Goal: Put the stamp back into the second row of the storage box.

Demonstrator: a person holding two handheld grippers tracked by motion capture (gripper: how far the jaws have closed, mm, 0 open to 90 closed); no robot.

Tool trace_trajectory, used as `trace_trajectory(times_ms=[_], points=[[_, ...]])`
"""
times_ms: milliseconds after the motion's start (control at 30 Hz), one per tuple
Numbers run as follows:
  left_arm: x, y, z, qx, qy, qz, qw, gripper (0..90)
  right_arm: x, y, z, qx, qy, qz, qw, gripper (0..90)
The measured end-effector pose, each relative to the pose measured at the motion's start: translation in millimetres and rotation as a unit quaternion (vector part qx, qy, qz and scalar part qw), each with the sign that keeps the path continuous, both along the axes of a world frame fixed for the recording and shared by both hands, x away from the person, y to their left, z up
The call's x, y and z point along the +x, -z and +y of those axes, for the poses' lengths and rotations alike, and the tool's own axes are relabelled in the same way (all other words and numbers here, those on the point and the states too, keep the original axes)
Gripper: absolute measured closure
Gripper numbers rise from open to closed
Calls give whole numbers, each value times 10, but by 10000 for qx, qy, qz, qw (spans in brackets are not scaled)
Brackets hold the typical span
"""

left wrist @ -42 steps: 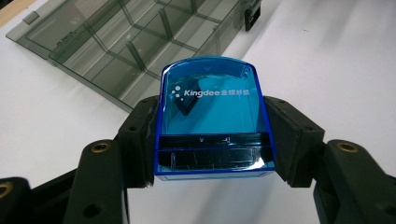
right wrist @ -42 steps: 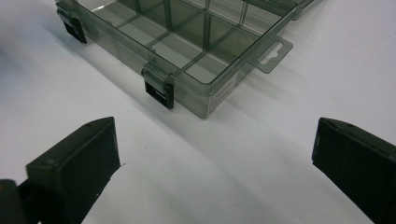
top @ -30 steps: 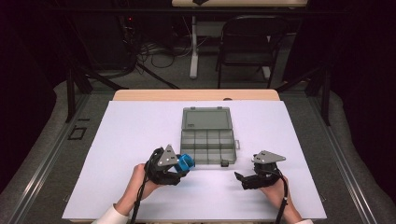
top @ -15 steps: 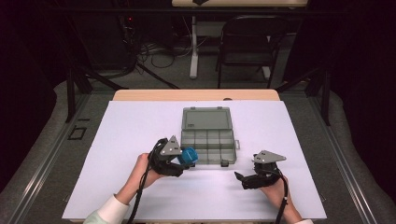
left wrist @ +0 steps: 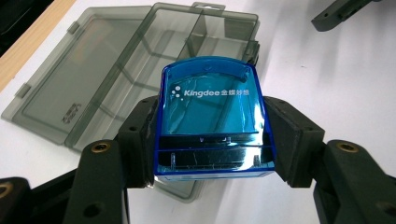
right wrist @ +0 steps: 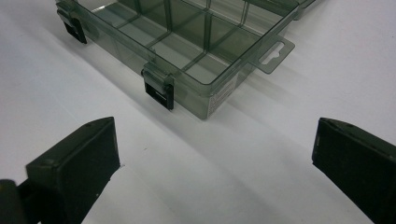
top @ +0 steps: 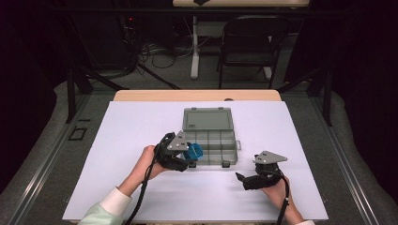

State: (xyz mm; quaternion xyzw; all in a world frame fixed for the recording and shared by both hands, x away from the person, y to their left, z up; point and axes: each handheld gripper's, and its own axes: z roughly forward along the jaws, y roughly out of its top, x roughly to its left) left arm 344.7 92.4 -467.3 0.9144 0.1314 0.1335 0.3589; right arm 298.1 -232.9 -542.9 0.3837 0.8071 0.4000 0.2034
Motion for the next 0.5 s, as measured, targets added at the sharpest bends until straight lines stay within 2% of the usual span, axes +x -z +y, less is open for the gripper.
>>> trace_trajectory(times_ms=[267, 333, 500], points=[[89, -46, -65, 36, 212, -30, 9998, 413, -2, 0, -8, 8, 16, -2, 10000, 1], [109, -50, -87, 102, 212, -84, 9997, 413, -6, -1, -9, 2, 14, 3, 10000, 2], [152, -68, -130, 95, 271, -82, 9996, 413, -6, -2, -7, 55, -5, 2, 10000, 1]])
